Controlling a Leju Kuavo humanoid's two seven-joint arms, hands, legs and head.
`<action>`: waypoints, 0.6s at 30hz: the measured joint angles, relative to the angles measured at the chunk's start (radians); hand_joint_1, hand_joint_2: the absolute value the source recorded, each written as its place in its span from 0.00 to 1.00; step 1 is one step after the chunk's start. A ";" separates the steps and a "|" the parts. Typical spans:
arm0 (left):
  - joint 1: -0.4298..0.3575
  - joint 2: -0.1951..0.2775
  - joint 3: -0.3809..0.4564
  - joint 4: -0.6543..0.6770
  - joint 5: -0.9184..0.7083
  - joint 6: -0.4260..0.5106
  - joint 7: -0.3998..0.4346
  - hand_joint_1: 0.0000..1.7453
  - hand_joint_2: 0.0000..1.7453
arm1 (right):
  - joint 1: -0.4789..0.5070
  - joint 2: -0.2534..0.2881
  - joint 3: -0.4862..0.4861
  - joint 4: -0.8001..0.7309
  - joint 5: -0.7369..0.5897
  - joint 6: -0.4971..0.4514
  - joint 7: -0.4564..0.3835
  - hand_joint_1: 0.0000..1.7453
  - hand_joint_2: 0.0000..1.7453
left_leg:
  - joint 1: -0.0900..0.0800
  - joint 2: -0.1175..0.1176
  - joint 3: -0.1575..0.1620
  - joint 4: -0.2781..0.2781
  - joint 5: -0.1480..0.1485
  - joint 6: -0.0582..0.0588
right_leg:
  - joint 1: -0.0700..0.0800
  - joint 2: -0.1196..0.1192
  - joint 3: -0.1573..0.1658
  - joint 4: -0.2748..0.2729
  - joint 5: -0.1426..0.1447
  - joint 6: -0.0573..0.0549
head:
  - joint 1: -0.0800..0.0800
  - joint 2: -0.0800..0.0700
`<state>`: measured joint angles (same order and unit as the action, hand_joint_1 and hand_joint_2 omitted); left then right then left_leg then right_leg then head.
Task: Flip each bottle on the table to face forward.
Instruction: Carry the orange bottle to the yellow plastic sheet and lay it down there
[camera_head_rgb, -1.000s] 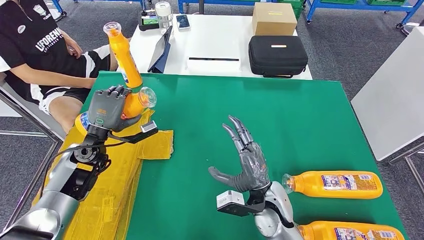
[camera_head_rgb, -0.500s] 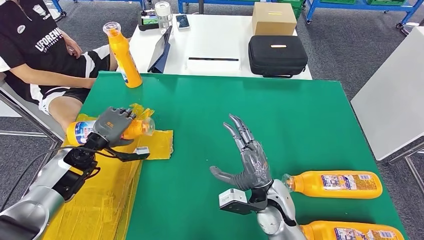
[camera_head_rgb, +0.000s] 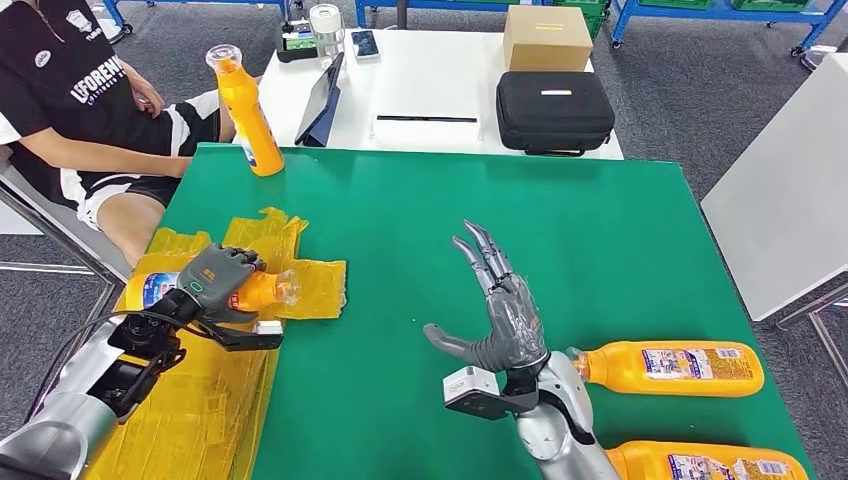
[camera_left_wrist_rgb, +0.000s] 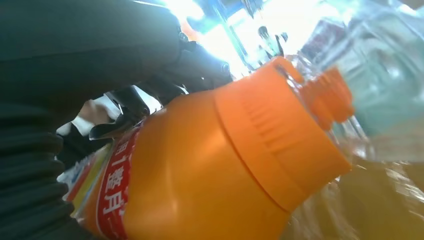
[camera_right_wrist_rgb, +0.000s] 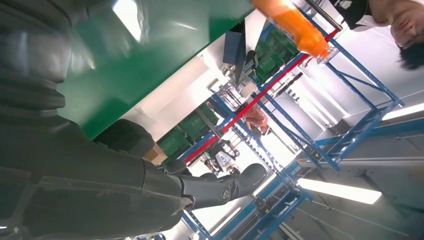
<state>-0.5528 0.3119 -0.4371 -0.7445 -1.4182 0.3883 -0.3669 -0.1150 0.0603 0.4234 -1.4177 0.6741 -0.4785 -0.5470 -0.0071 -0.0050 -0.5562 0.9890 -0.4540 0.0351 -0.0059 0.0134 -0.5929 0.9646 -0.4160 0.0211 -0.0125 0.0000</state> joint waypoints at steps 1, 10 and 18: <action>0.007 0.000 0.005 -0.005 0.025 -0.020 -0.024 1.00 1.00 | -0.002 0.000 0.000 0.001 -0.001 0.001 0.000 0.00 1.00 | 0.000 0.000 0.000 0.000 0.000 0.000 | 0.000 0.000 0.000 0.000 0.000 0.000 | 0.000 0.000; 0.075 -0.017 0.016 -0.031 0.241 -0.070 -0.181 0.00 1.00 | -0.029 -0.006 0.000 0.020 -0.021 0.005 -0.001 0.00 1.00 | 0.000 0.000 0.000 0.000 0.000 0.000 | 0.000 0.000 0.000 0.000 0.000 0.000 | 0.000 0.000; 0.126 -0.050 0.035 -0.094 0.400 -0.091 -0.246 0.00 1.00 | -0.055 -0.008 0.001 0.056 -0.041 0.002 -0.013 0.00 1.00 | 0.000 -0.001 0.000 0.000 0.000 0.000 | -0.001 0.000 0.000 0.000 0.000 0.000 | 0.000 0.000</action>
<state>-0.4271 0.2622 -0.4024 -0.8382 -1.0179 0.2977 -0.6133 -0.1703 0.0523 0.4240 -1.3618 0.6329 -0.4768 -0.5596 -0.0076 -0.0057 -0.5564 0.9890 -0.4540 0.0351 -0.0064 0.0133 -0.5932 0.9644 -0.4161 0.0212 -0.0125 0.0000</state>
